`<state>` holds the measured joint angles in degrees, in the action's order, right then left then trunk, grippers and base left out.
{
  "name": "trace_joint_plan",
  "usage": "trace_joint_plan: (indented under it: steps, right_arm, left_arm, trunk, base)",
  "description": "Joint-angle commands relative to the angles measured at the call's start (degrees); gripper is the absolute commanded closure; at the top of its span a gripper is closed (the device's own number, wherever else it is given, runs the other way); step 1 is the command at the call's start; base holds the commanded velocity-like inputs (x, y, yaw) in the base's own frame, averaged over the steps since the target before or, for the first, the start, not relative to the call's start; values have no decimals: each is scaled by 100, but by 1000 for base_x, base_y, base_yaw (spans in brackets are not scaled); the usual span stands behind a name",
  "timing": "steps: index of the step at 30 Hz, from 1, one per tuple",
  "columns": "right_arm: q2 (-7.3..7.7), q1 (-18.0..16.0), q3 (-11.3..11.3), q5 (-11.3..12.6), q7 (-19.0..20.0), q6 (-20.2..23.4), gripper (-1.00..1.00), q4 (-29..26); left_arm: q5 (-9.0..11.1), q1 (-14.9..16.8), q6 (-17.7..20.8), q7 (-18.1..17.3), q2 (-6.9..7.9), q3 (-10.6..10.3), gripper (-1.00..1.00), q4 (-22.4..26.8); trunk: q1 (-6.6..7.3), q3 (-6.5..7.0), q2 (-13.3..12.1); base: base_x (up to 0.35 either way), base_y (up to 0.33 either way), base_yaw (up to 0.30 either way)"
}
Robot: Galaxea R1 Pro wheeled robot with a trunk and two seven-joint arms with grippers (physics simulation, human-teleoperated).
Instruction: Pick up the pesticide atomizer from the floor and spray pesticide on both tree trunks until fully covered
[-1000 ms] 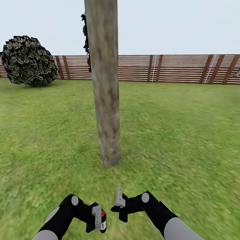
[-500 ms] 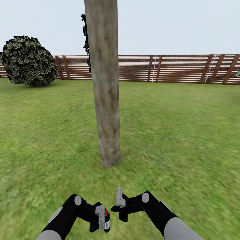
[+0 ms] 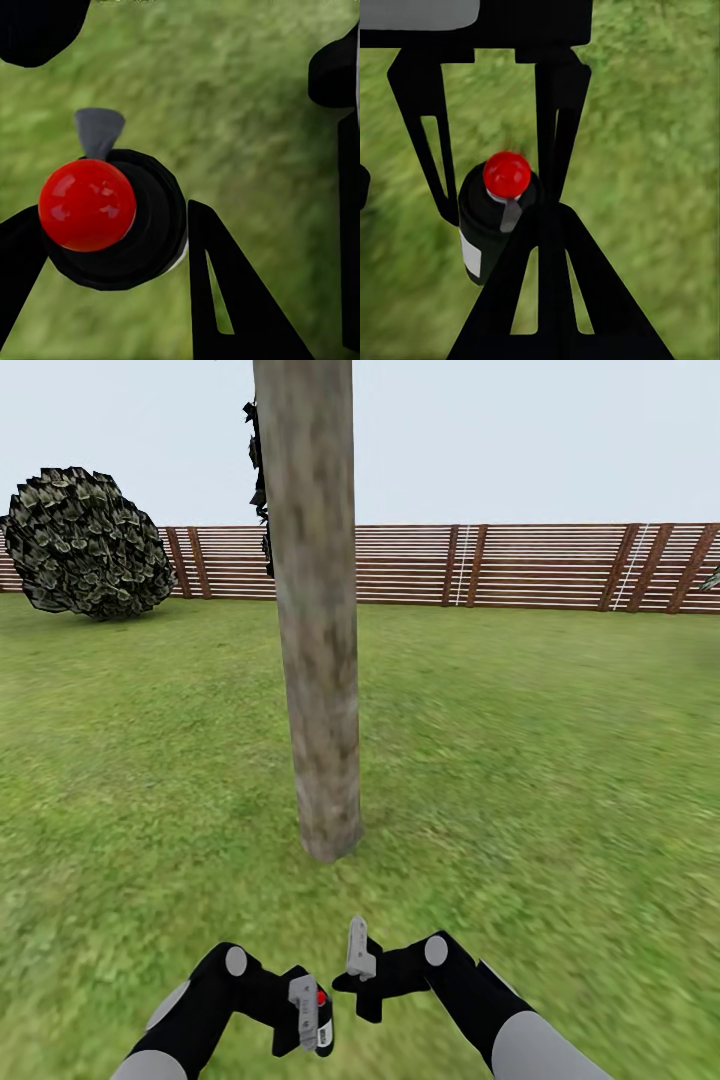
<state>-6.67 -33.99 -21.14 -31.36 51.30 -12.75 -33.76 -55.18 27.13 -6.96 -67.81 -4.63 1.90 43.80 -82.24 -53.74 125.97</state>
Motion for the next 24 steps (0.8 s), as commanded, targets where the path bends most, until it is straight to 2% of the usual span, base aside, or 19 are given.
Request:
trace_joint_plan:
  steps: [1, 7, 8, 9, 10, 13, 24]
  right_arm:
    - [-1, -2, 4, -54, 3, -33, 100, -12]
    - [-1, -2, 4, -54, 3, -28, 100, -47]
    - [-1, -2, 4, -54, 3, -27, 100, -46]
    - [-1, -1, 4, -54, 3, -27, 100, -48]
    - [-1, -2, 4, -54, 3, -26, 100, -49]
    - [-1, -1, 4, -54, 3, -28, 100, -51]
    - [-1, 0, 6, -54, 3, -27, 100, -52]
  left_arm:
    - [-46, 2, -60, -13, -10, 19, 100, 6]
    - [-4, 2, -55, -12, -18, 20, 100, 6]
    - [63, 4, -57, -11, -16, 17, 100, 6]
    - [241, 8, -60, -12, -9, 10, 100, 6]
    - [322, 9, -65, -12, -7, 5, 100, 6]
    - [440, 10, -74, -13, -1, -3, 100, 6]
    - [482, 11, -77, -13, 14, -5, 100, 2]
  trunk:
    - [1, -5, 2]
    - [1, -5, 2]
    - [1, -5, 2]
    - [1, -5, 2]
    - [1, -5, 2]
    - [1, -5, 2]
    - [1, -5, 2]
  base:
    - [0, 0, 0]
    - [0, 0, 0]
    - [0, 0, 0]
    - [0, 0, 0]
    - [0, 0, 0]
    - [0, 0, 0]
    - [0, 0, 0]
